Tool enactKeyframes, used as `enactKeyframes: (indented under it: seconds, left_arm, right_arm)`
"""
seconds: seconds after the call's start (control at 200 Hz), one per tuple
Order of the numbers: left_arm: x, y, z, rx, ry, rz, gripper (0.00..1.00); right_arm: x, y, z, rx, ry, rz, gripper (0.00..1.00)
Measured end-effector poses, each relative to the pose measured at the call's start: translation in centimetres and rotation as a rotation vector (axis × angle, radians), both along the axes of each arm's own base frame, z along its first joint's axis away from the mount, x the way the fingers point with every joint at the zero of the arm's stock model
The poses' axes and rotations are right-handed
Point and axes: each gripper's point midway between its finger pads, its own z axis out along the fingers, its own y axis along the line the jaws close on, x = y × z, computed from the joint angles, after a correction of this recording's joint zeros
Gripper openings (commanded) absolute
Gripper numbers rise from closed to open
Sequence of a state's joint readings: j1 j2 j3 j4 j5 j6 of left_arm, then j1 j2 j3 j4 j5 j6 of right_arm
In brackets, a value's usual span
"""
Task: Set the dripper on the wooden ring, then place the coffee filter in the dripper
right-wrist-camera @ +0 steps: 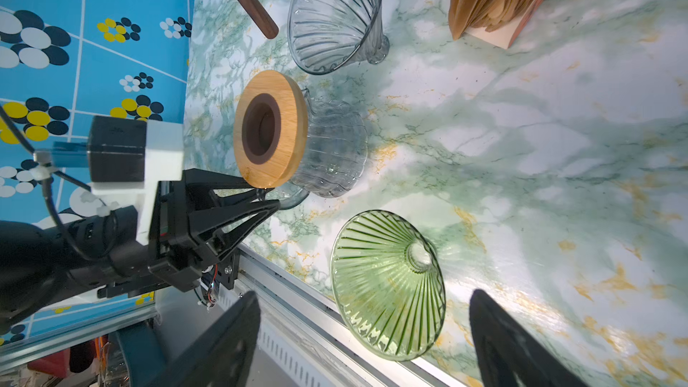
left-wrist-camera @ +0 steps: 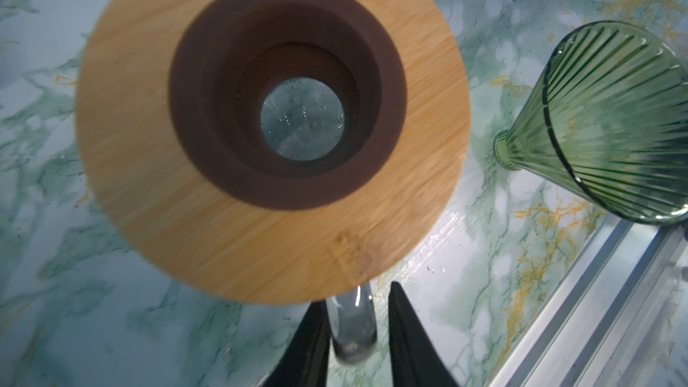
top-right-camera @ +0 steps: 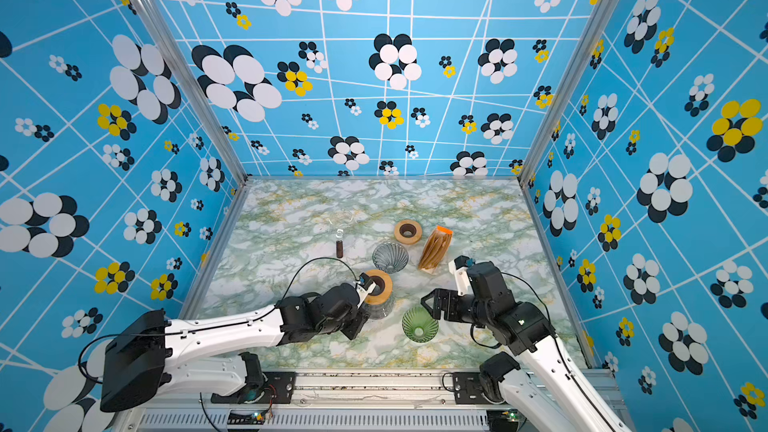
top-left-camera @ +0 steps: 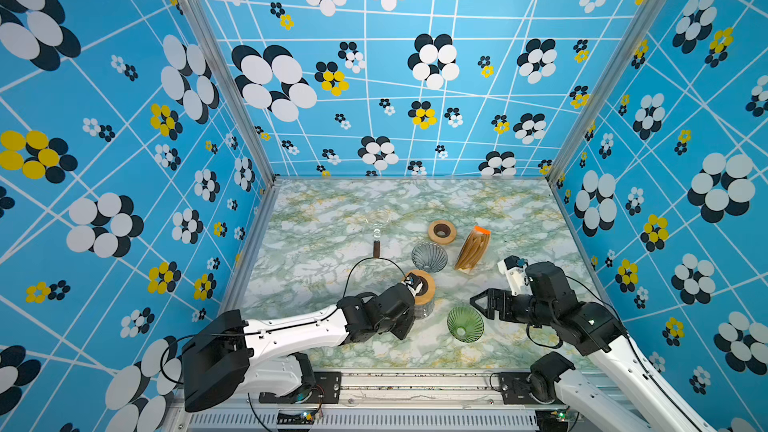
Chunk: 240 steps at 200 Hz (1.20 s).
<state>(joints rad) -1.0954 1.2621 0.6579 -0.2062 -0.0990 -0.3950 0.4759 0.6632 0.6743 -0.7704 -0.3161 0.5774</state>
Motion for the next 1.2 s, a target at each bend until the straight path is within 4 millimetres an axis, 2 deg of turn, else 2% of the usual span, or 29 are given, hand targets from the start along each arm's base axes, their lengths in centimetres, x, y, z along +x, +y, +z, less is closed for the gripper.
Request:
enactKeyframes:
  seconds: [0.195,0.715,0.93,1.2]
  left_arm:
    - [0.0,-0.6,0.0,0.005,0.000,-0.013,0.24]
    - [-0.1,-0.7,-0.1,0.007,0.001,-0.016,0.26]
    - [-0.1,-0.7,-0.1,0.007,0.001,-0.016,0.27]
    - [-0.1,-0.7,-0.1,0.007,0.001,-0.016,0.27]
  right_arm:
    - [-0.2,-0.1,-1.8,-0.010,0.080,-0.033,0.76]
    - [-2.0,-0.9,-7.1,-0.054,0.256,-0.090,0.49]
    - [-1.9,-0.5,-8.4,-0.049,0.286,-0.081,0.41]
    - [-1.7,-0.1,-9.0,-0.038,0.295,-0.072,0.35]
